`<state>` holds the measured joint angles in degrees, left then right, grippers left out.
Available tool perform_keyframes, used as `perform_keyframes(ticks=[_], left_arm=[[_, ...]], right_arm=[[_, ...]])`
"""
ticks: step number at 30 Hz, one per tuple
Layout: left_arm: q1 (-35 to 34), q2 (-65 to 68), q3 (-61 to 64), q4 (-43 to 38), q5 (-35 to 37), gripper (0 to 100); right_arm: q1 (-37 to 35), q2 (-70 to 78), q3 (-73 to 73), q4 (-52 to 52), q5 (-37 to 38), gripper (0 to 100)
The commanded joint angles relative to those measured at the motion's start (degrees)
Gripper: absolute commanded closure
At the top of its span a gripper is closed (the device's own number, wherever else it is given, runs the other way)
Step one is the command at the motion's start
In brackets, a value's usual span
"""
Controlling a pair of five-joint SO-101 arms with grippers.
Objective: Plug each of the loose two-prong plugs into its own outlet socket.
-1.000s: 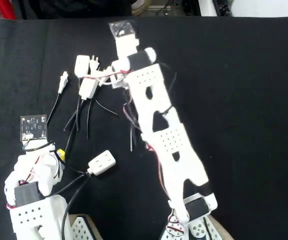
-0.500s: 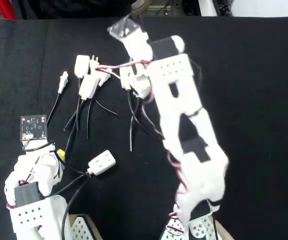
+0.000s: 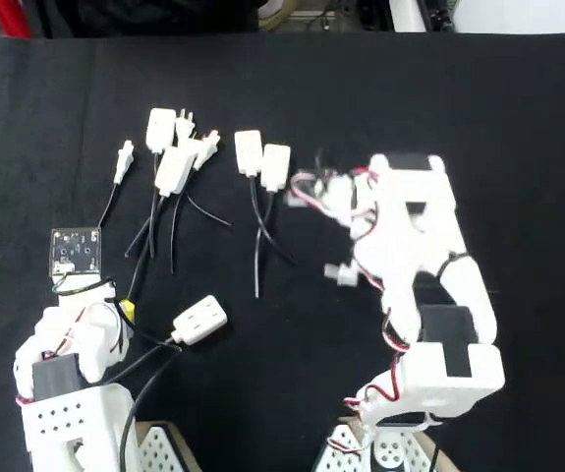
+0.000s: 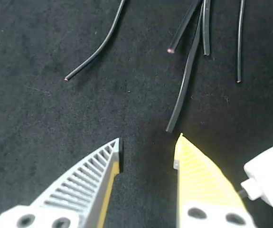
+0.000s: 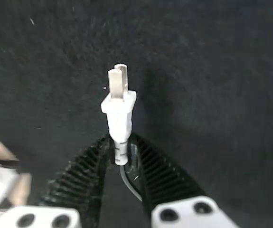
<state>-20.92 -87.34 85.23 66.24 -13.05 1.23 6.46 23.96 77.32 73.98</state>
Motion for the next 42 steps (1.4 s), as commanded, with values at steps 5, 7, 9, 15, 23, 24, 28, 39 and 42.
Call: perform_keyframes(ticks=[5, 7, 9, 15, 23, 24, 28, 39, 42], left_arm=[[0.84, -0.18, -0.40, -0.97, 0.09, 80], [0.84, -0.18, -0.40, -0.97, 0.09, 80], [0.92, -0.18, -0.40, -0.97, 0.09, 80], [0.92, -0.18, -0.40, -0.97, 0.09, 80], [0.92, -0.18, -0.40, -0.97, 0.09, 80], [0.92, -0.18, -0.40, -0.97, 0.09, 80], [0.92, -0.18, -0.40, -0.88, 0.09, 80], [0.75, -0.18, -0.40, -0.79, 0.09, 80], [0.75, -0.18, -0.40, -0.79, 0.09, 80]], right_arm=[[1.49, -2.95, 10.51, -16.53, 9.93, 98.4], [1.85, -3.12, 10.68, -17.14, 9.93, 98.3], [1.85, -3.21, 10.59, -17.05, 9.85, 98.2], [1.85, -6.02, 9.89, -12.31, 9.76, 86.4], [1.67, -19.47, 10.24, -4.22, 9.76, 80.8], [1.76, -21.05, 10.24, -3.25, 9.41, 80.8], [1.76, -26.68, 10.24, -0.79, 0.88, 80.8], [3.34, -32.48, 25.27, -8.00, -1.32, 80.8], [2.90, -32.48, 33.10, -16.00, 3.96, 80.8]])
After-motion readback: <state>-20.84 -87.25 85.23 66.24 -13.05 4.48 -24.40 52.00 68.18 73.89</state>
